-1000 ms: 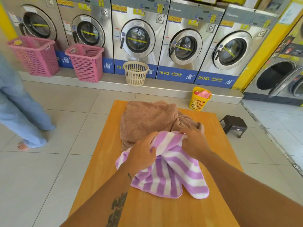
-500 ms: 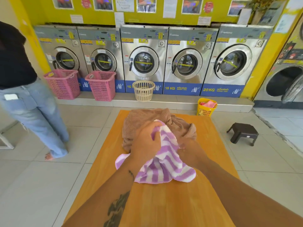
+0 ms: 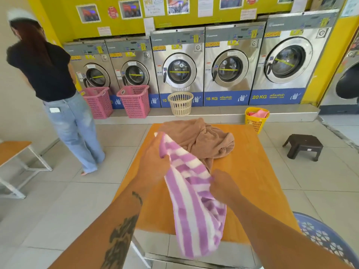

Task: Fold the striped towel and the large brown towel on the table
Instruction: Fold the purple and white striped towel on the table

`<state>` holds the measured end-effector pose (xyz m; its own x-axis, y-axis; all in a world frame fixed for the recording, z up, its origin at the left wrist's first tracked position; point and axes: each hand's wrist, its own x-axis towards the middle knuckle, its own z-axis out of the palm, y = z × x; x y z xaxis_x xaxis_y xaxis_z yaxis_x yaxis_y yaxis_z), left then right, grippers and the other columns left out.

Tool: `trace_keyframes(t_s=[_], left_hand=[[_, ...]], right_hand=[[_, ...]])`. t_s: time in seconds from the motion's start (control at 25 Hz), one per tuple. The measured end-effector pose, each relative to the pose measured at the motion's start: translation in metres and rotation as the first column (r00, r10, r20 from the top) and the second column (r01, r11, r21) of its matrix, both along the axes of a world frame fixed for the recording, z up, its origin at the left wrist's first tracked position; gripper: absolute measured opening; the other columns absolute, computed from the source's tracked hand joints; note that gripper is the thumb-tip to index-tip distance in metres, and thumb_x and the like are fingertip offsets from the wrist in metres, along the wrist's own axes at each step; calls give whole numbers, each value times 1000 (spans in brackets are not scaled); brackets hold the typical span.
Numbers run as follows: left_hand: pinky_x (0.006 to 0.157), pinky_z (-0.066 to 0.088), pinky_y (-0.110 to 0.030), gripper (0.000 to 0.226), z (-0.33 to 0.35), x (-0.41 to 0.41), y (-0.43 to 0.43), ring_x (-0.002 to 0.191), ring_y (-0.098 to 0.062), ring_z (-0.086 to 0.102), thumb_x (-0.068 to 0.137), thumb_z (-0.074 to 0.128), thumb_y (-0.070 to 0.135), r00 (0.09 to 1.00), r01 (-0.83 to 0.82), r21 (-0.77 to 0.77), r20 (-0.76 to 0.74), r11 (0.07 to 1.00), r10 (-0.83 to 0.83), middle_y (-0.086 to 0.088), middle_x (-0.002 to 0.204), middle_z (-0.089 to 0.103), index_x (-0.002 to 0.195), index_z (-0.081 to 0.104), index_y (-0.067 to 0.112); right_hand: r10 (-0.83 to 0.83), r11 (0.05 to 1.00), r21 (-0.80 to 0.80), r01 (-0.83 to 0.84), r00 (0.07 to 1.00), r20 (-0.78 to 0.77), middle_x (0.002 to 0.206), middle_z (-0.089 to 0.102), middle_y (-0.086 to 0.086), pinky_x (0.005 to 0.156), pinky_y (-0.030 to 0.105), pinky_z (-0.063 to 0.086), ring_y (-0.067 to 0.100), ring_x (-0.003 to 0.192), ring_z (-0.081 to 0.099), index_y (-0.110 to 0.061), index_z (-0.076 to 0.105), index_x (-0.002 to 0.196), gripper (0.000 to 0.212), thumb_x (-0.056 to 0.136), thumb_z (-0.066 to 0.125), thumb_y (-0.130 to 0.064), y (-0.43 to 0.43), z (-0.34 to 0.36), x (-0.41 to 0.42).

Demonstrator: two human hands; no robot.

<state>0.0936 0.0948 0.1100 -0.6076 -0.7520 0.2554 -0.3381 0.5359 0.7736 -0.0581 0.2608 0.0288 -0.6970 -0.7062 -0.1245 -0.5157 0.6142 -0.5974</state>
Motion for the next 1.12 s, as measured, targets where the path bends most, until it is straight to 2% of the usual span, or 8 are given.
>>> trace_keyframes(t_s=[0.16, 0.32, 0.44, 0.56, 0.76, 0.84, 1.0, 1.12], left_hand=[[104, 45, -40, 60, -47, 38, -21, 129, -29, 50, 87, 49, -1, 956, 11, -100, 294, 995, 19, -4, 146, 50, 143, 51, 21], [96, 46, -34, 52, -68, 43, -41, 120, -23, 54, 88, 47, -3, 976, 8, -93, 216, 996, 13, -1, 138, 53, 133, 59, 20], [83, 45, -30, 55, -77, 42, -71, 113, -25, 55, 88, 48, -2, 975, -38, -78, 213, 996, 54, 0, 134, 50, 137, 54, 22], [84, 48, -35, 65, -97, 41, -102, 113, -30, 55, 85, 55, 3, 956, 18, -23, 293, 1000, -11, -4, 137, 43, 147, 40, 19], [114, 26, -49, 79, -143, 36, -116, 145, -38, 14, 88, 59, 26, 735, 106, 6, 673, 994, -82, -8, 163, -7, 154, 15, 29], [119, 13, -54, 79, -162, 35, -110, 149, -41, 0, 89, 58, 30, 662, 187, 119, 718, 975, -215, -6, 162, -19, 155, 14, 33], [115, 23, -52, 76, -192, 40, -101, 143, -39, 15, 88, 56, 33, 646, 237, 140, 717, 961, -264, -6, 161, -9, 153, 18, 39], [106, 42, -41, 67, -193, 42, -102, 134, -30, 33, 91, 56, 20, 726, 241, 63, 651, 968, -223, -4, 157, 15, 151, 29, 36]], right_hand=[[22, 999, -27, -24, 998, -59, 85, 59, 4, 63, 31, 37, 25, 79, 52, -21, 53, 77, 21, 94, 46, -12, -15, 4, 2], [-25, 977, -211, 22, 1000, -11, 58, 47, -5, 51, 31, 30, 15, 56, 42, -17, 51, 63, 31, 91, 45, -5, -55, 42, 4], [-95, 969, -238, 61, 986, -136, 89, 67, -2, 80, 31, 43, 20, 93, 60, -22, 67, 96, 25, 94, 45, -10, -98, 76, 1], [-173, 981, 44, 186, 963, -208, 140, 47, 4, 109, 52, 32, 31, 136, 36, -32, 52, 132, 44, 93, 42, -15, -112, 68, -10], [-148, 952, 260, 164, 986, -82, 102, 58, -6, 91, 40, 50, 27, 104, 60, -28, 62, 92, 18, 85, 50, -16, -91, -16, 15], [-132, 911, 393, 125, 991, -9, 96, 63, -1, 82, 33, 51, 27, 98, 63, -20, 64, 94, 18, 89, 48, -15, -78, -43, 31], [-197, 901, 407, 149, 977, 78, 112, 66, 5, 80, 27, 44, 27, 107, 61, -12, 66, 109, 22, 93, 52, -16, -61, -82, 48], [-273, 936, 260, 236, 955, 115, 98, 62, -3, 71, 22, 38, 20, 93, 59, -18, 63, 107, 24, 85, 56, -10, -69, -85, 54]])
